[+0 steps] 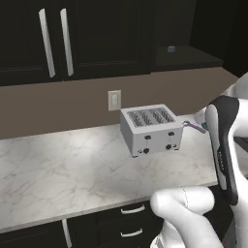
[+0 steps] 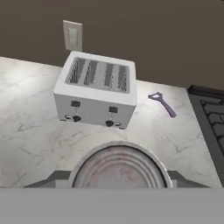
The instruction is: Pick the cereal and canned food from the counter and place them in the cabinets closest to them.
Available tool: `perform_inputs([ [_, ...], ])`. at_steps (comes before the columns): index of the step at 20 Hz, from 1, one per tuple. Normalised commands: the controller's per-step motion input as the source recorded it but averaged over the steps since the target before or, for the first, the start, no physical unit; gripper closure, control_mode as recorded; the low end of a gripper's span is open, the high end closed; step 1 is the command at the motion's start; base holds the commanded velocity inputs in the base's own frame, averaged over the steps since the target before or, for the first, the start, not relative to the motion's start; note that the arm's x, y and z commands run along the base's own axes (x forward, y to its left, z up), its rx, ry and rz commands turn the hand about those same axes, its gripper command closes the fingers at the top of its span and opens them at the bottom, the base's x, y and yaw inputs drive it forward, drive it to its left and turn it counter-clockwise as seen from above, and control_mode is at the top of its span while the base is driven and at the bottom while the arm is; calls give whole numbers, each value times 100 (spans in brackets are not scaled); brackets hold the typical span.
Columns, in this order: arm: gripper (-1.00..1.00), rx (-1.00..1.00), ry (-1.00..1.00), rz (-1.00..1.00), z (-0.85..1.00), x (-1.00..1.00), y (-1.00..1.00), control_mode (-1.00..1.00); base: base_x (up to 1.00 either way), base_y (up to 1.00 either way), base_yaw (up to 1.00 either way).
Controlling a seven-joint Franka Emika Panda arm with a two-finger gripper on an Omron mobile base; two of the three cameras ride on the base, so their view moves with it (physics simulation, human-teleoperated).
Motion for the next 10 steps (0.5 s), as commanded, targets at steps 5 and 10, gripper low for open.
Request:
perform_inputs([
  [5, 100, 0, -6, -5, 55, 30, 7, -100, 0, 0, 0],
  [10, 100, 0, 0, -4, 49, 39, 0, -100, 0, 0, 0],
])
